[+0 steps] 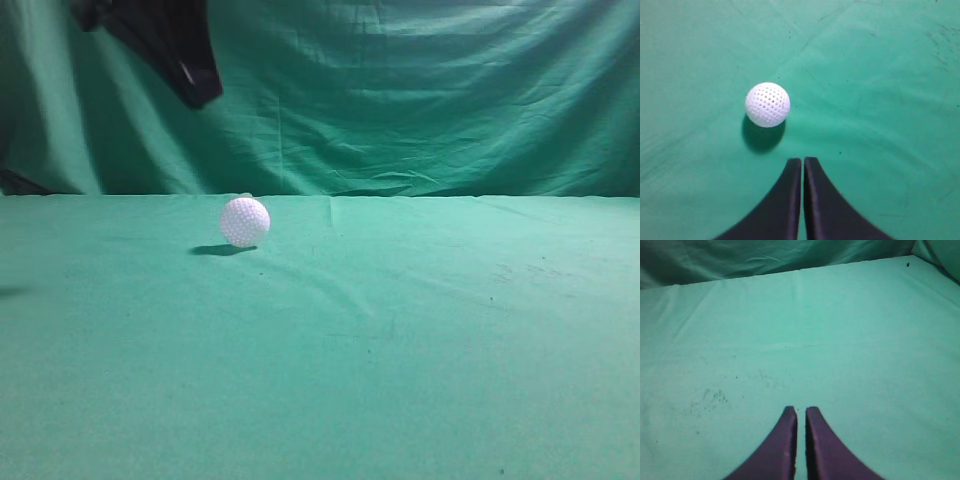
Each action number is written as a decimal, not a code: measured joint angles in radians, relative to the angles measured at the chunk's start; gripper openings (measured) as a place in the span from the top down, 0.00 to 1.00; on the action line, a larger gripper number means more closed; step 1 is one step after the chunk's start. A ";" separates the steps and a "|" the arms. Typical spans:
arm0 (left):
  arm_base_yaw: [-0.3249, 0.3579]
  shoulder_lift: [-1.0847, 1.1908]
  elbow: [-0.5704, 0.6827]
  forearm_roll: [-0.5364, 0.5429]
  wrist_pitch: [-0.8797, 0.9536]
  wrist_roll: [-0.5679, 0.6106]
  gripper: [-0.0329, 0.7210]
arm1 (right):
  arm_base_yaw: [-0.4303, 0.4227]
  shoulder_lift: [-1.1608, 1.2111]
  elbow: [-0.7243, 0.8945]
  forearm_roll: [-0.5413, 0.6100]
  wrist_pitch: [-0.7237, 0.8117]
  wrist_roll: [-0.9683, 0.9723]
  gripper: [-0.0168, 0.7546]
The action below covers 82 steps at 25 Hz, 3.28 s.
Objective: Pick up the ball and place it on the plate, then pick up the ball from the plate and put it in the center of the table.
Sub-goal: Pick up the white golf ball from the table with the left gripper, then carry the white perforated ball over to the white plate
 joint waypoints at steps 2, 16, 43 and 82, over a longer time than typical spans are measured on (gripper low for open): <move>-0.004 0.061 -0.056 0.004 0.030 -0.005 0.96 | 0.000 0.000 0.000 0.000 0.000 0.000 0.91; -0.099 0.214 -0.173 0.164 0.011 -0.129 0.57 | 0.000 0.000 0.000 0.000 0.000 0.000 0.91; -0.099 0.379 -0.224 0.284 -0.091 -0.260 0.18 | 0.000 0.000 0.000 0.000 0.000 0.000 0.91; 0.249 -0.080 -0.144 0.337 0.275 -0.370 0.56 | 0.000 0.000 0.000 0.000 0.000 0.000 0.91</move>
